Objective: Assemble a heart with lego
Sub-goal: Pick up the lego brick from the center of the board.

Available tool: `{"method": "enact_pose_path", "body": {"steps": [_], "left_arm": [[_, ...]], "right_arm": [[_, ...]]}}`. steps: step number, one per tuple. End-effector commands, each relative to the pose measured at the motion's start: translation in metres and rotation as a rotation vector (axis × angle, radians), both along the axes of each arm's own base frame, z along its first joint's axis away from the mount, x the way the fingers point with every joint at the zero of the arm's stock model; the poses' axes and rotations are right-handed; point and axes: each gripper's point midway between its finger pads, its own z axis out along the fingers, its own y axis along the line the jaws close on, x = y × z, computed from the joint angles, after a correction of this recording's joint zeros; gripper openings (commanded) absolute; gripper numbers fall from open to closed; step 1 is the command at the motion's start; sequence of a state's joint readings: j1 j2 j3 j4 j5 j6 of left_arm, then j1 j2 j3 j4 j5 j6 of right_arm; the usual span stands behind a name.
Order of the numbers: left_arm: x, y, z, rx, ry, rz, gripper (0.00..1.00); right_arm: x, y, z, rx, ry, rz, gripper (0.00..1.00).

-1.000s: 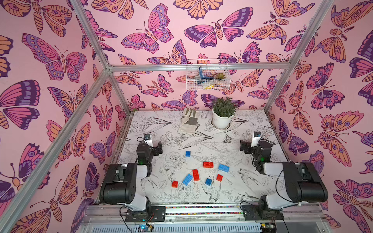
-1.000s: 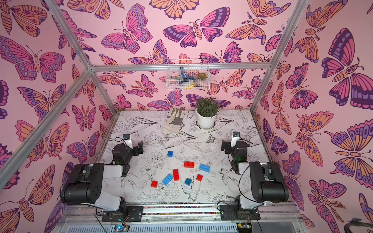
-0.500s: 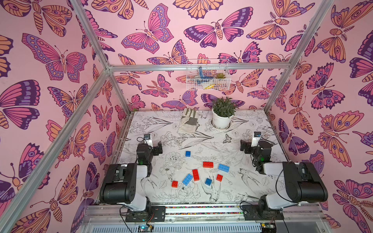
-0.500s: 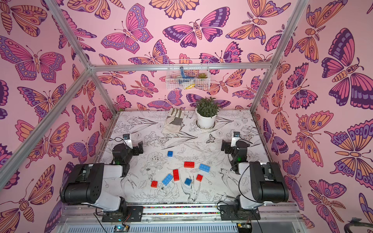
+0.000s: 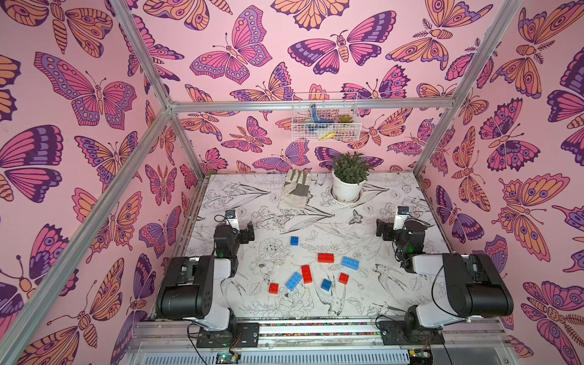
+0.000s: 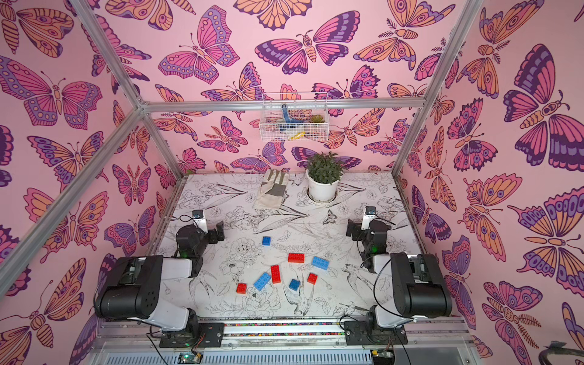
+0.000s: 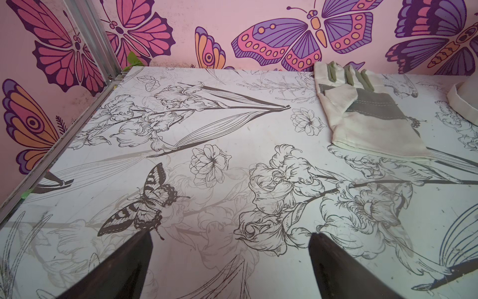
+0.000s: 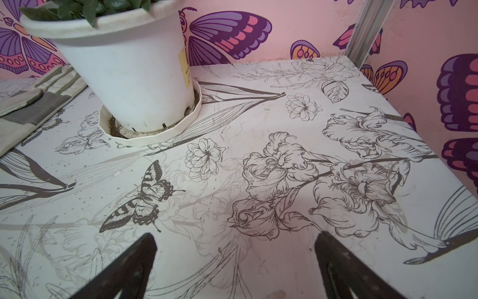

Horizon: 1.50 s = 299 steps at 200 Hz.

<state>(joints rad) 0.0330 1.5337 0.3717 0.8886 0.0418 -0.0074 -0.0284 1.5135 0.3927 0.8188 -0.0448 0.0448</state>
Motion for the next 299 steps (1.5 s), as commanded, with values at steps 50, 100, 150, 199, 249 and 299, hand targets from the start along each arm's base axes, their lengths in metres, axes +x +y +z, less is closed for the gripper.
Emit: {"method": "enact_pose_path", "body": {"steps": [50, 100, 150, 199, 249, 299], "left_arm": [[-0.017, 0.003, 0.006, 0.005, -0.065, 0.022, 1.00], [-0.040, 0.018, 0.041, -0.036, -0.091, 0.129, 1.00], [-0.063, 0.034, 0.091, -0.414, -0.192, 0.333, 1.00], [-0.081, 0.025, 0.088, -0.585, -0.081, 0.367, 1.00], [-0.098, -0.037, 0.066, -0.709, 0.283, 0.190, 1.00], [-0.138, -0.116, 0.043, -0.609, 0.569, -0.024, 0.98]], "right_arm": [[0.003, 0.001, 0.016, -0.001, -0.040, -0.002, 0.99], [-0.015, -0.014, 0.061, 0.059, -0.020, -0.122, 0.99], [-0.040, -0.029, 0.095, 0.315, 0.015, -0.326, 0.99], [-0.050, -0.009, 0.084, 0.375, 0.135, -0.239, 0.98], [-0.061, 0.054, 0.083, 0.367, 0.305, -0.041, 0.99], [-0.101, 0.128, 0.069, 0.226, 0.491, 0.170, 0.99]]}}
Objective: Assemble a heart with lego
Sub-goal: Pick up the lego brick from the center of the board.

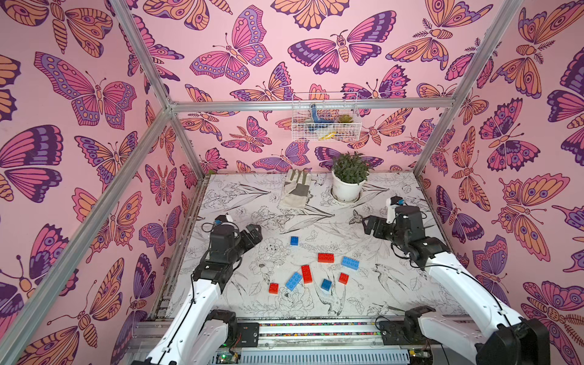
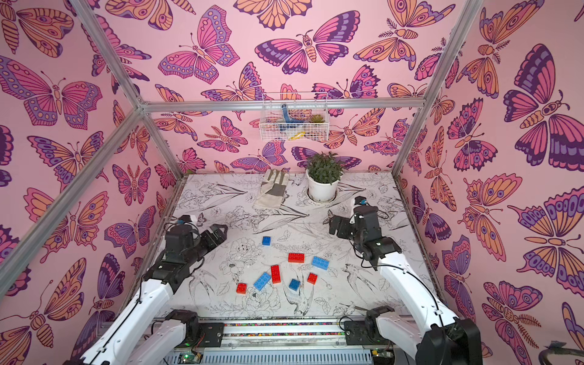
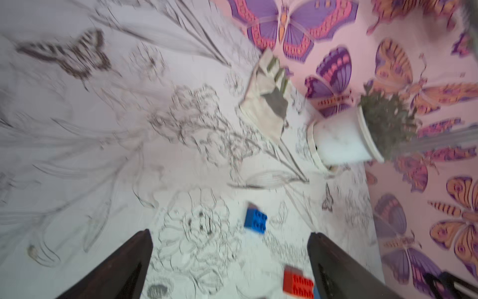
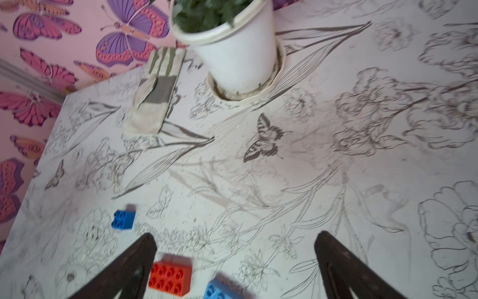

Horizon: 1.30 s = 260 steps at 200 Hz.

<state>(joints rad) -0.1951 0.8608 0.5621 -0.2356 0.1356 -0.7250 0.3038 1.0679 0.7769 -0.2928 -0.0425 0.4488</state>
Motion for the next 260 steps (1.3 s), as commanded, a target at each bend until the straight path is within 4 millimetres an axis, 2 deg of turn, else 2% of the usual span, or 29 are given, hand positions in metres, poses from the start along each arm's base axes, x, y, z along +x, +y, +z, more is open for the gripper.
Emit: {"method": "enact_pose_path", "body": {"steps": [1, 33, 71, 91, 121, 147, 174, 215, 260], "left_arm": [[-0.035, -0.032, -0.025, 0.013, 0.173, -0.134, 0.98], [-0.064, -0.068, -0.036, 0.041, 0.261, -0.279, 0.87], [-0.104, -0.097, -0.061, 0.077, 0.391, -0.388, 0.81], [-0.122, -0.105, -0.074, 0.114, 0.449, -0.382, 0.79], [-0.143, -0.090, -0.096, 0.172, 0.524, -0.309, 0.75], [-0.149, -0.070, -0.098, 0.225, 0.534, -0.256, 0.73], [-0.156, -0.047, -0.105, 0.332, 0.583, -0.217, 0.76], [-0.153, -0.060, -0.115, 0.399, 0.632, -0.292, 0.76], [-0.142, -0.065, -0.123, 0.487, 0.646, -0.324, 0.62]], "right_arm": [[-0.028, 0.018, -0.021, -0.074, 0.137, 0.089, 0.99], [-0.062, 0.051, -0.027, -0.148, 0.187, 0.219, 0.99], [-0.085, 0.060, -0.040, -0.145, 0.252, 0.246, 0.99], [-0.094, 0.066, -0.046, -0.144, 0.270, 0.267, 0.99], [-0.102, 0.069, -0.050, -0.164, 0.293, 0.288, 0.99], [-0.105, 0.072, -0.052, -0.163, 0.303, 0.305, 0.99], [-0.107, 0.075, -0.051, -0.158, 0.303, 0.319, 0.99], [-0.107, 0.078, -0.052, -0.159, 0.303, 0.329, 0.99], [-0.106, 0.079, -0.054, -0.169, 0.299, 0.337, 0.99]]}}
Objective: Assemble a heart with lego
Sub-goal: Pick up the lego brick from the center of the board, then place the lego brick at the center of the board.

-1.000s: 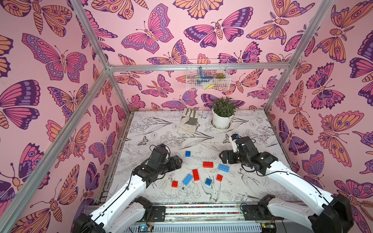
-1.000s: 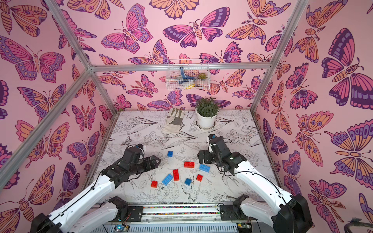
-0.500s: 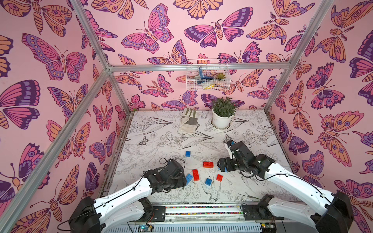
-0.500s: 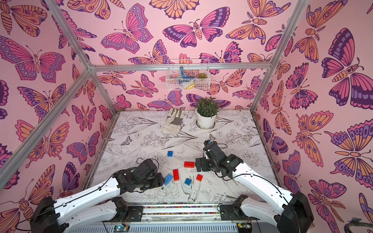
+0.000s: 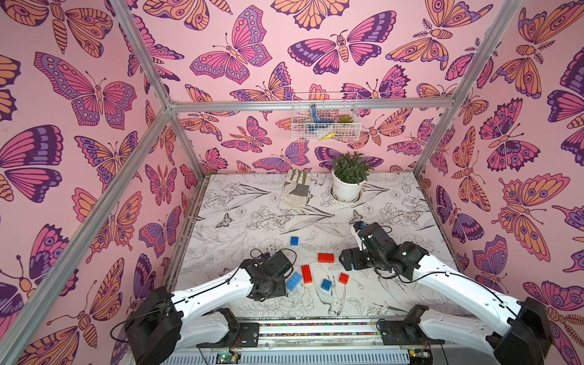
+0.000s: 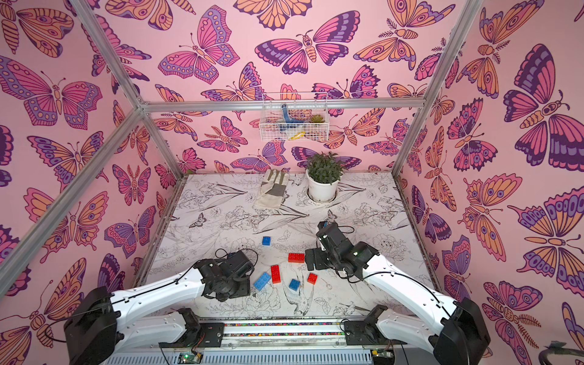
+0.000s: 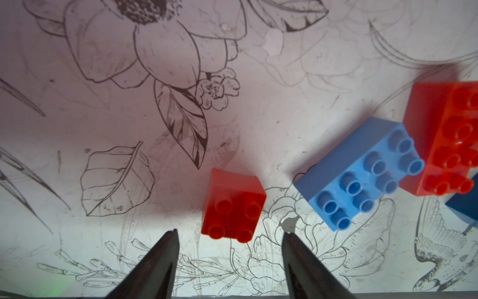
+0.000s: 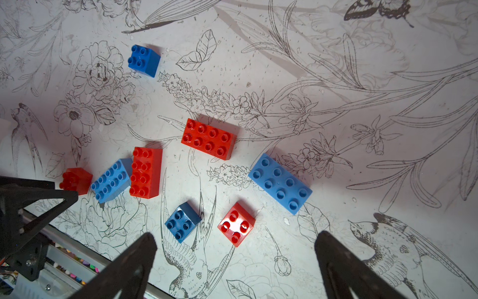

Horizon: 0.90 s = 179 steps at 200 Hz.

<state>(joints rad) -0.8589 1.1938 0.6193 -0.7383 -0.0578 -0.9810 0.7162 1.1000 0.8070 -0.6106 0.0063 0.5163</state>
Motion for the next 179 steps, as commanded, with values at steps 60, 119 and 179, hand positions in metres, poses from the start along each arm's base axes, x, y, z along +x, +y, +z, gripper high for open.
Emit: {"method": "enact_pose_path", "body": {"steps": [60, 119, 179], "left_arm": [[0.009, 0.003, -0.010, 0.124, 0.014, -0.095, 0.42], [0.048, -0.028, 0.029, 0.084, -0.112, -0.271, 0.29], [0.127, -0.106, 0.053, 0.024, -0.182, -0.467, 0.28]], "right_arm": [[0.000, -0.005, -0.011, -0.063, 0.005, 0.020, 0.99], [0.012, -0.018, -0.007, -0.105, -0.037, -0.036, 0.99], [0.026, -0.028, -0.020, -0.074, 0.026, -0.086, 1.00]]}}
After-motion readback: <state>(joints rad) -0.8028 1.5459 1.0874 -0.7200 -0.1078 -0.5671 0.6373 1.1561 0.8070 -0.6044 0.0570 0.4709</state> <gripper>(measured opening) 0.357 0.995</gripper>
